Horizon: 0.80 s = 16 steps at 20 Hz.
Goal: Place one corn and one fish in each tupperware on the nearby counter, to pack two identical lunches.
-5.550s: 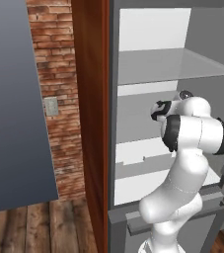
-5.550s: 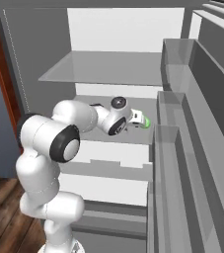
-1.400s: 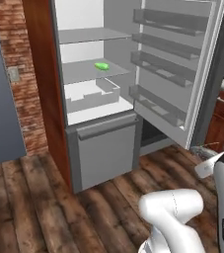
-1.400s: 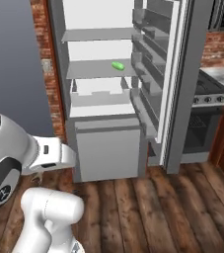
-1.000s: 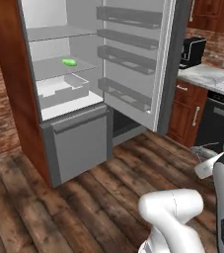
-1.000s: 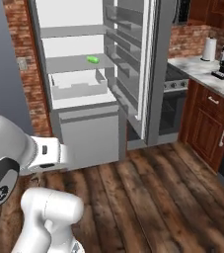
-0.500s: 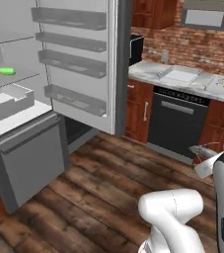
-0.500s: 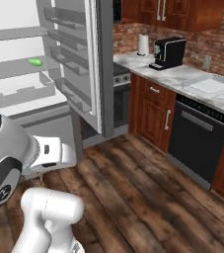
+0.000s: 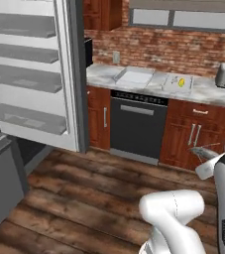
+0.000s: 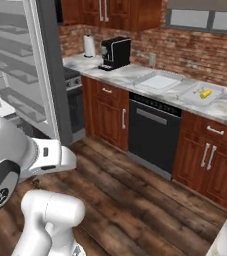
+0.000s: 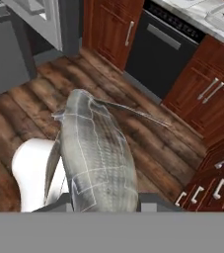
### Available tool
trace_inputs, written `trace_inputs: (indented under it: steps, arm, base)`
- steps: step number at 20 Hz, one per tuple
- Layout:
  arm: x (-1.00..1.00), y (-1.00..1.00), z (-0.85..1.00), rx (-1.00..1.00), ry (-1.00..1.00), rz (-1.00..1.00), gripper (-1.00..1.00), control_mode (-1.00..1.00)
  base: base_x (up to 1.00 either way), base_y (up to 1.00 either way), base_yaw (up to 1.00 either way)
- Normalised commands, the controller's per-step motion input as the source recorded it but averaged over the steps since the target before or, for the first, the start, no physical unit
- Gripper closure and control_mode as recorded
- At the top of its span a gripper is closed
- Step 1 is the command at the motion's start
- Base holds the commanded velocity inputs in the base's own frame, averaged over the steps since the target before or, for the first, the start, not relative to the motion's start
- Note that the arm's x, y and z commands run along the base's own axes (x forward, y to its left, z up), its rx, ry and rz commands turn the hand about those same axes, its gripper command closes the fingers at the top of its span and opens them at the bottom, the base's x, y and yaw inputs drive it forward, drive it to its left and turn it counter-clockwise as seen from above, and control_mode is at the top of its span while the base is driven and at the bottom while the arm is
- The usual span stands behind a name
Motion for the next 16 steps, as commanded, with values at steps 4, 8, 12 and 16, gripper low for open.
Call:
trace_inputs:
  steps: [4,8,12,16]
  arm:
    - [0.0,0.0,0.0,0.0,0.0,0.0,1.0,1.0]
    - [0.0,0.0,0.0,0.0,0.0,0.0,1.0,1.0]
    - [0.0,0.0,0.0,0.0,0.0,0.0,1.0,1.0]
    - [0.0,0.0,0.0,0.0,0.0,0.0,1.0,1.0]
  base:
    - [1.0,0.03,-0.34]
    - [1.0,0.1,-0.3]
    - [1.0,0.04,-0.25]
    - [1.0,0.02,-0.17]
